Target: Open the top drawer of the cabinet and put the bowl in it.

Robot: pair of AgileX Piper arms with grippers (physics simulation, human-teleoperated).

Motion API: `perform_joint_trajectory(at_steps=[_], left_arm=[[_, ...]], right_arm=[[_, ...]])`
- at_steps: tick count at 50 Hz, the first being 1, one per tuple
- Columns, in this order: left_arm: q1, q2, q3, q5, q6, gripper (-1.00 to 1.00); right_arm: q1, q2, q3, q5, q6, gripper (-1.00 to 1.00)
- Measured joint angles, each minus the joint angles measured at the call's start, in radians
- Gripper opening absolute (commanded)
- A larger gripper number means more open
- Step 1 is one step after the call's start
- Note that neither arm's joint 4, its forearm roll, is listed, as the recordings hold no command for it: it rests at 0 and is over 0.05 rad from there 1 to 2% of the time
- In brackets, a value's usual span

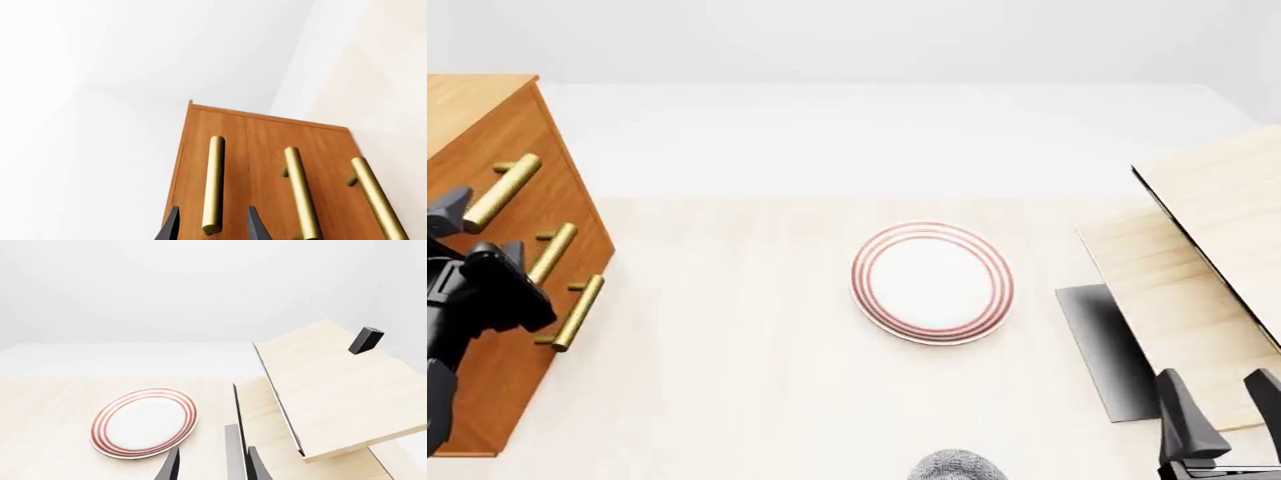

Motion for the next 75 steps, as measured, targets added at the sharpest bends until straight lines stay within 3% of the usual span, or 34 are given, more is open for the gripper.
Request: perform_joint_trajectory(at_steps=[32, 33, 75], left_arm=[[0.057, 0.121, -0.037, -0.084, 0.039, 1.00], [0.059, 0.123, -0.038, -0.086, 0.039, -1.00], [0.011, 0.111, -0.014, -0.147, 0.103, -1.00]], right_arm=[[0.000, 0.000, 0.000, 0.000, 0.000, 1.00], [0.000, 0.000, 0.000, 0.000, 0.000, 1.00], [0.000, 0.000, 0.000, 0.000, 0.000, 1.00]])
